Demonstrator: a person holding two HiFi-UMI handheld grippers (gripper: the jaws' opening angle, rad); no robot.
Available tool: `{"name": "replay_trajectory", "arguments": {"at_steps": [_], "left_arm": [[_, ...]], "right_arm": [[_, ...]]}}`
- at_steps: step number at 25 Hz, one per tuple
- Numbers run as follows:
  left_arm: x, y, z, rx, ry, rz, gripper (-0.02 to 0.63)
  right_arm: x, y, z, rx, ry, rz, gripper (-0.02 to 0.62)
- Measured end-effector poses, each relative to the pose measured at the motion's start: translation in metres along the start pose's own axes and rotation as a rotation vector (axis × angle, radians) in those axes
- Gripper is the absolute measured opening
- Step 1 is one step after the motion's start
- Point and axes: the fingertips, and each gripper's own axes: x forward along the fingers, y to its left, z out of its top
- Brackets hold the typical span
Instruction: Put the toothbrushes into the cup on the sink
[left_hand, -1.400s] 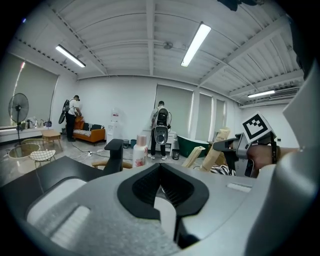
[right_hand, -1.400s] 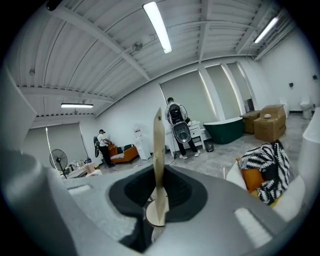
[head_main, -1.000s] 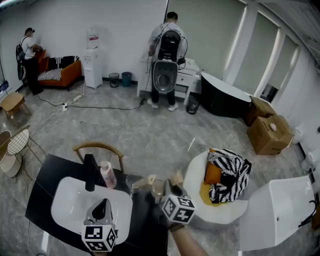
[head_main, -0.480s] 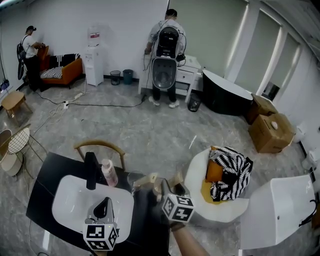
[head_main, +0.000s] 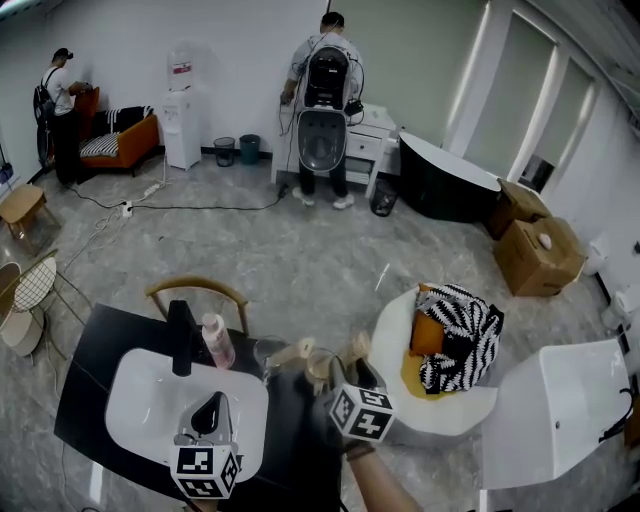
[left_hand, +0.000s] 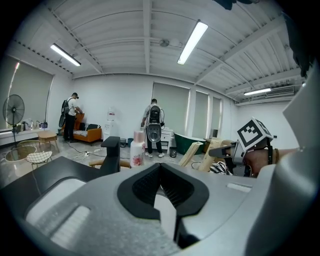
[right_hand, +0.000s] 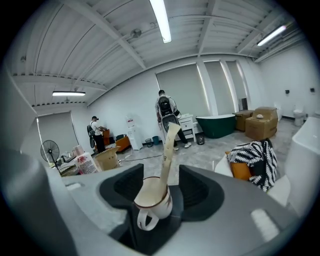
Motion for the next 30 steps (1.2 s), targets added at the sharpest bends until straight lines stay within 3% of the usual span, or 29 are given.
{"name": "replay_trajectory", "arguments": {"at_steps": [18, 24, 30], "left_arm": [[-0.005, -0.014, 0.011, 0.006, -0.017, -0.075, 0.009], [-0.01, -0.025, 0.023, 0.021, -0.037, -0.116, 0.009], [-0.019, -0.032, 0.035, 0.048, -0.06, -0.143, 0.009]], "right_arm": [[-0.047, 0.016, 0.005, -0.017, -0.009, -0.03, 0.215], [-0.076, 0.024, 0.017, -0.014, -0.06, -0.058, 0.215], [-0.106, 0.034, 0.022, -0.018, -0.075, -0.065, 0.184]]}}
